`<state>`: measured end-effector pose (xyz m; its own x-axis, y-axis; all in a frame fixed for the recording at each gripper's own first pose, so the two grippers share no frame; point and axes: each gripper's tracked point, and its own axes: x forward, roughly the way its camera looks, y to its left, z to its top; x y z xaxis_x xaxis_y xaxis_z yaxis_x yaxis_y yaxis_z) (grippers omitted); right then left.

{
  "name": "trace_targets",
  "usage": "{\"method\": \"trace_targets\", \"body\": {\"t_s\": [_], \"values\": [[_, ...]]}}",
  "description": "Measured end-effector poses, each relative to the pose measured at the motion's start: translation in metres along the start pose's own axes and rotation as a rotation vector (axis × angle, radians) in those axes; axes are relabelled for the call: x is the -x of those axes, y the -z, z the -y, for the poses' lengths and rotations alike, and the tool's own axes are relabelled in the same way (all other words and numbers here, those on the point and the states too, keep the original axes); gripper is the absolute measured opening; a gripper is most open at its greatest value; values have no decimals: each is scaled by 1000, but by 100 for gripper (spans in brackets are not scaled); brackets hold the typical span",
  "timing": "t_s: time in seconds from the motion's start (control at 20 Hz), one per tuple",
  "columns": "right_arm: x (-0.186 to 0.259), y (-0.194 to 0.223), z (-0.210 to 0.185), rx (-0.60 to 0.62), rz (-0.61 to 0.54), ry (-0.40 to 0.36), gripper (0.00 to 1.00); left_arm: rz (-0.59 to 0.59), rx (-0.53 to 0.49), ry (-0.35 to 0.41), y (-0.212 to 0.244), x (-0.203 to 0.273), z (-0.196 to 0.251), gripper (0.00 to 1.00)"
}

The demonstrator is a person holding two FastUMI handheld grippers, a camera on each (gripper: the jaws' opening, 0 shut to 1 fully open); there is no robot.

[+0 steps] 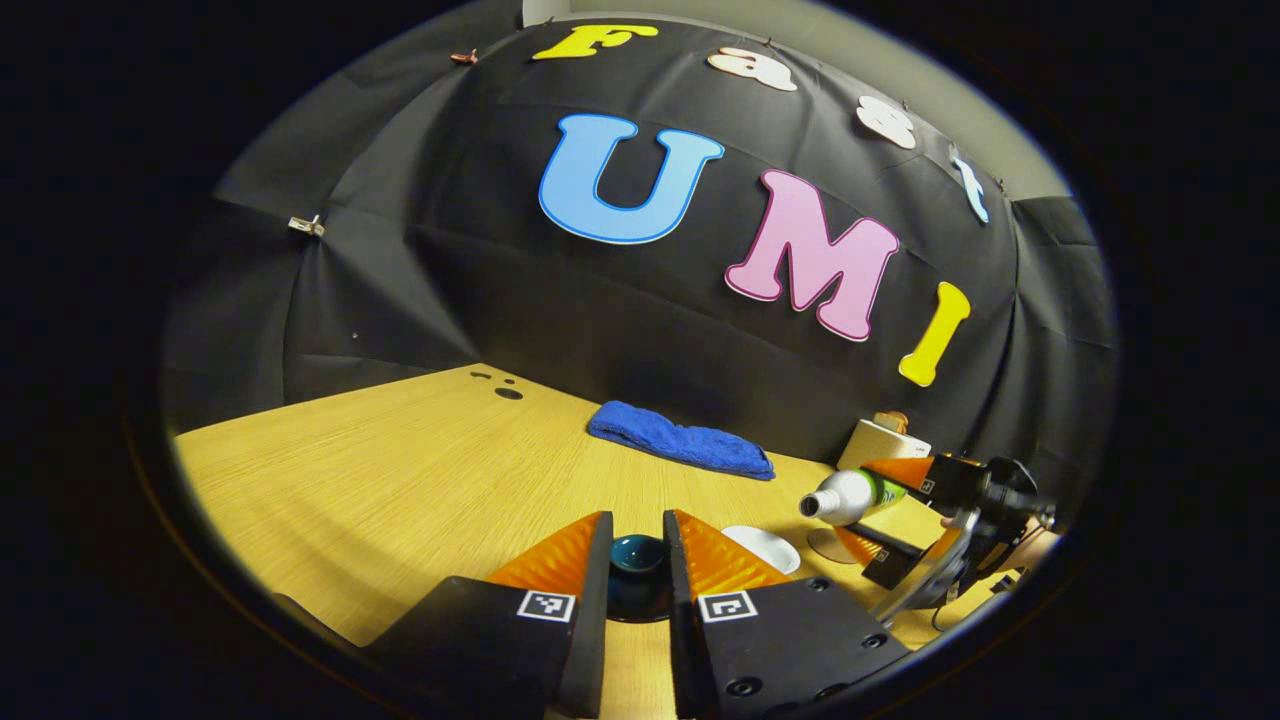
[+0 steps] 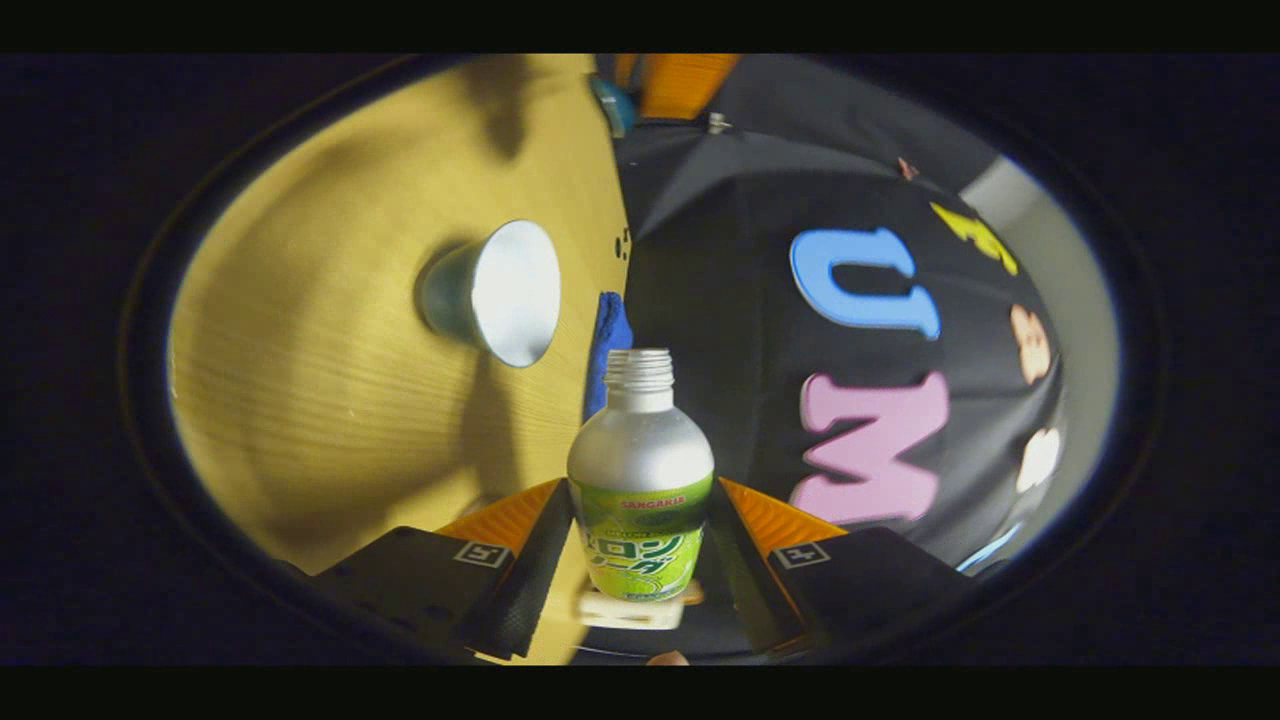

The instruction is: Open the teacup lid with one hand, grasp the water bottle and pour water into the teacup with the other hand; after pouring, place the water bottle on the coaster and then close the teacup lid.

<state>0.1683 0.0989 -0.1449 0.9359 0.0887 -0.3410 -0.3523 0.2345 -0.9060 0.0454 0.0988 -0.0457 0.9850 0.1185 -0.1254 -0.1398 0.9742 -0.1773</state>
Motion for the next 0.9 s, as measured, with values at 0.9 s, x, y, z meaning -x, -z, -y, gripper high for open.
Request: {"method": "trace_targets", "body": {"t_s": [0.9], "values": [[1, 17, 3, -1326, 57, -72, 77, -8, -1, -3, 3, -3, 0, 30]]}}
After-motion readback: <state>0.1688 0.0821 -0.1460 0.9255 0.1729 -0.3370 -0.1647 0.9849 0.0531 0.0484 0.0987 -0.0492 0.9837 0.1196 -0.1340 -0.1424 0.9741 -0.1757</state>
